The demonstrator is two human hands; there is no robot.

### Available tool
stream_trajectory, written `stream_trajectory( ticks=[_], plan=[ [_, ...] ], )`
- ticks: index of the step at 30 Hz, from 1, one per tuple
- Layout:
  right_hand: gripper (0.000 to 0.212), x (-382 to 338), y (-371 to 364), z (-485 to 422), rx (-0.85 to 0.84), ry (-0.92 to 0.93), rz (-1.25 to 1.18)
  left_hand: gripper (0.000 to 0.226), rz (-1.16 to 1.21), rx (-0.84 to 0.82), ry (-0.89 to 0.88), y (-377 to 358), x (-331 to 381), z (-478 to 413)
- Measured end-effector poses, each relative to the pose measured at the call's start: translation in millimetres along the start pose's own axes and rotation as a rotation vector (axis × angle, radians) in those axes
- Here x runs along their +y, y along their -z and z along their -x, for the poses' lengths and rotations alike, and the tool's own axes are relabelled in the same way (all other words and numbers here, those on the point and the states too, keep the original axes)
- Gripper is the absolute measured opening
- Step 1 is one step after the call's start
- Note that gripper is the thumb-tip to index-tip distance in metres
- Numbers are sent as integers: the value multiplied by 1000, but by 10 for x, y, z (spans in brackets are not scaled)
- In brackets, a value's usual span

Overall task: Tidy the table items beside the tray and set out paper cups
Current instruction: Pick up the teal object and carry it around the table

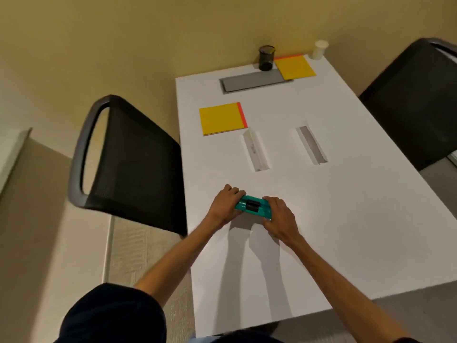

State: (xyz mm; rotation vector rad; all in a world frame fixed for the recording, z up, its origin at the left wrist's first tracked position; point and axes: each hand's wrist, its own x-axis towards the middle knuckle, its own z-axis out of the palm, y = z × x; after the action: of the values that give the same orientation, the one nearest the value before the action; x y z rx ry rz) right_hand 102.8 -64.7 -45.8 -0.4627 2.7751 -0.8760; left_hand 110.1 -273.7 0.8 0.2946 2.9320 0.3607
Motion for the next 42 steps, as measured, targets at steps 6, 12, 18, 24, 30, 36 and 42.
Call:
stream_trajectory(
  ticks=[6, 12, 18, 24, 30, 36, 42],
  plan=[
    [70, -330, -76, 82, -140, 208, -49, 55, 3, 79, 199, 12, -122, 788],
    [69, -703, -341, 300, -272, 348, -56, 55, 47, 105, 363, -95, -336, 1580],
    [68, -1217, -748, 541, -395, 375, -72, 60, 159, 126, 482, -230, -647, 2284],
    [64, -1844, -1226, 753, -490, 487, -76, 65, 212, 119, 546, -244, -1158, 3058],
    [64, -2636, -1827, 871, -517, 587, -18, 68, 240, 141, 615, -241, -1818, 3810],
    [65, -3417, -2429, 822, -496, 614, 34, 68, 226, 200, 674, -88, -2475, 4361],
    [60, -4129, -2872, 732, -454, 567, -31, 64, 199, 289, 744, 86, -3048, 4635]
  ],
)
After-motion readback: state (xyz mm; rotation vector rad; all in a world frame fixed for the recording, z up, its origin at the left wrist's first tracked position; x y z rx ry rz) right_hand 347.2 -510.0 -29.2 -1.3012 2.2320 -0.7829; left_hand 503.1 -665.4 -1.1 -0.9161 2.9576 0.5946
